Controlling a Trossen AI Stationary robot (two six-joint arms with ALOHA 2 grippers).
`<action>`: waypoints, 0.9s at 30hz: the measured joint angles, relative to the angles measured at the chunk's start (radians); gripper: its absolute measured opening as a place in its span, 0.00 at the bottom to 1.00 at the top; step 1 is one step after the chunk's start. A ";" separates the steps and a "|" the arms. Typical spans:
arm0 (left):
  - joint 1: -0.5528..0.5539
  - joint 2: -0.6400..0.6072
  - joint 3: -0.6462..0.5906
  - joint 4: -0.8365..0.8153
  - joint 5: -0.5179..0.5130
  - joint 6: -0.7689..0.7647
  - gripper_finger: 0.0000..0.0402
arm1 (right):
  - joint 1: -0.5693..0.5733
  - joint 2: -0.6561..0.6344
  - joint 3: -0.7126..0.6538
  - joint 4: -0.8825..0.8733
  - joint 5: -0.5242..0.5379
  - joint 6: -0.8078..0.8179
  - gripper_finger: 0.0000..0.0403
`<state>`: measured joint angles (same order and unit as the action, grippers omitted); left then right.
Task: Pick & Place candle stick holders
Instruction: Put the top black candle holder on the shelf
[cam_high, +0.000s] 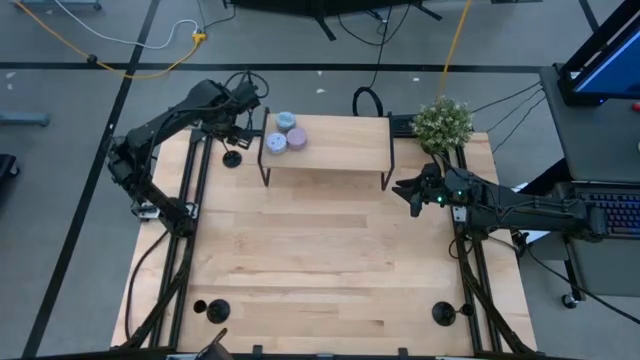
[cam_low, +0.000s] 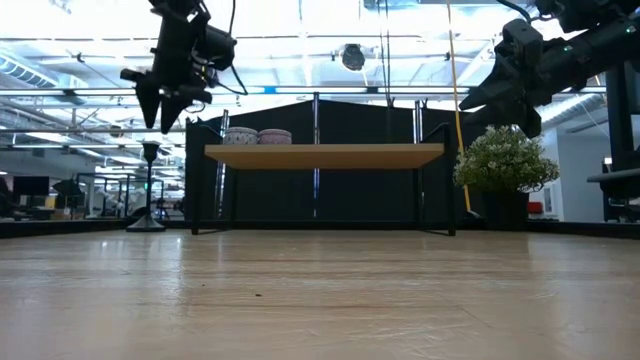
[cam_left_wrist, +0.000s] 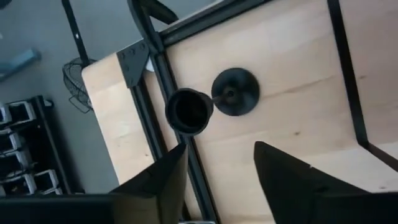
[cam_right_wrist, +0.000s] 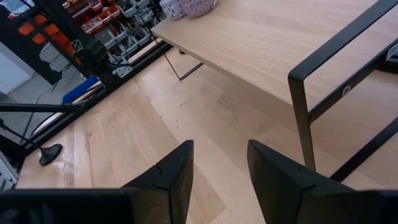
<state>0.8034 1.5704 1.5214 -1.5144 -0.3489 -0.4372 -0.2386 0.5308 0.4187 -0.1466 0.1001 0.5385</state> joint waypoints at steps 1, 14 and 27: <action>0.002 0.000 -0.004 0.008 0.003 0.009 0.51 | 0.000 0.000 0.000 0.000 0.000 0.000 0.35; 0.044 0.000 -0.007 0.074 0.045 0.055 0.54 | 0.000 0.000 0.000 0.000 0.000 -0.004 0.35; 0.068 0.015 -0.161 0.136 0.081 0.054 0.51 | 0.000 0.000 0.000 0.000 0.000 -0.004 0.35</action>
<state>0.8715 1.5854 1.3603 -1.3781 -0.2683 -0.3835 -0.2382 0.5308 0.4187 -0.1471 0.0998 0.5346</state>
